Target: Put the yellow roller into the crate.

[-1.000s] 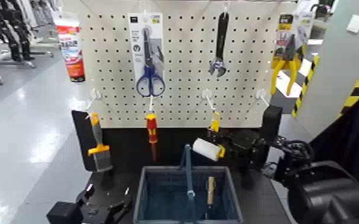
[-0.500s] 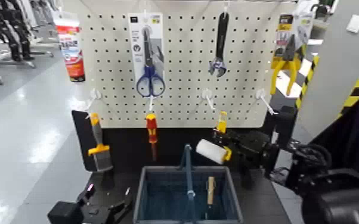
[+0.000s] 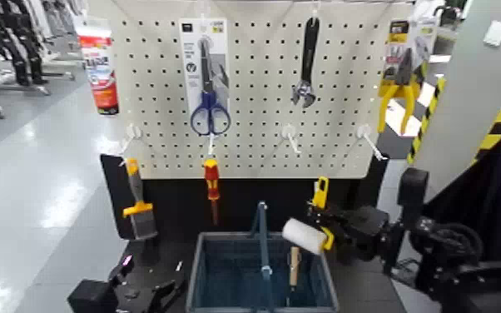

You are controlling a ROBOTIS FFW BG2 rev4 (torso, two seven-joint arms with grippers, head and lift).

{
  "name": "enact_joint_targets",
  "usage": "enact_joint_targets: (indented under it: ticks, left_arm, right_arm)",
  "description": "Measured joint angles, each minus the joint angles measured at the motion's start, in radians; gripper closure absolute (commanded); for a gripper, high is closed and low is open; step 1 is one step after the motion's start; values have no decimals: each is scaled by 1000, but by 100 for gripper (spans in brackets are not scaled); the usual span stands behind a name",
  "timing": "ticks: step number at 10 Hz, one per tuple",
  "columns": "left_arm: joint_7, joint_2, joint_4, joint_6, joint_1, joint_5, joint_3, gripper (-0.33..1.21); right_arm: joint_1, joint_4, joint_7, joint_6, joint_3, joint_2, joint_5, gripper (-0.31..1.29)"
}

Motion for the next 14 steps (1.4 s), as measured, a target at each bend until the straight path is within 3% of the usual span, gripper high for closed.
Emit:
enact_joint_targets:
  ticks: [5, 7, 10, 11, 12, 13, 14]
  left_arm:
    - [-2, 2, 0, 4, -3, 2, -5, 12]
    - [-2, 1, 1, 4, -2, 3, -6, 12]
    - [0, 1, 3, 3, -2, 4, -6, 12]
    - [0, 0, 4, 2, -2, 5, -6, 12]
    - [0, 0, 4, 1, -2, 6, -6, 12]
    - [0, 0, 5, 0, -1, 6, -5, 12]
    - [0, 0, 5, 0, -1, 6, -5, 12]
  right_arm:
    - [-49, 287, -1, -131, 71, 23, 0, 128]
    - [-102, 393, 0, -166, 120, 30, 6, 127]
    - [-147, 478, -8, -178, 172, 37, 27, 124]
    - [-150, 486, -11, -178, 180, 39, 34, 109]
    - [-151, 489, -12, -179, 182, 40, 36, 79]
    - [-151, 489, -8, -180, 182, 40, 37, 35]
    - [-151, 488, -1, -179, 179, 41, 37, 7]
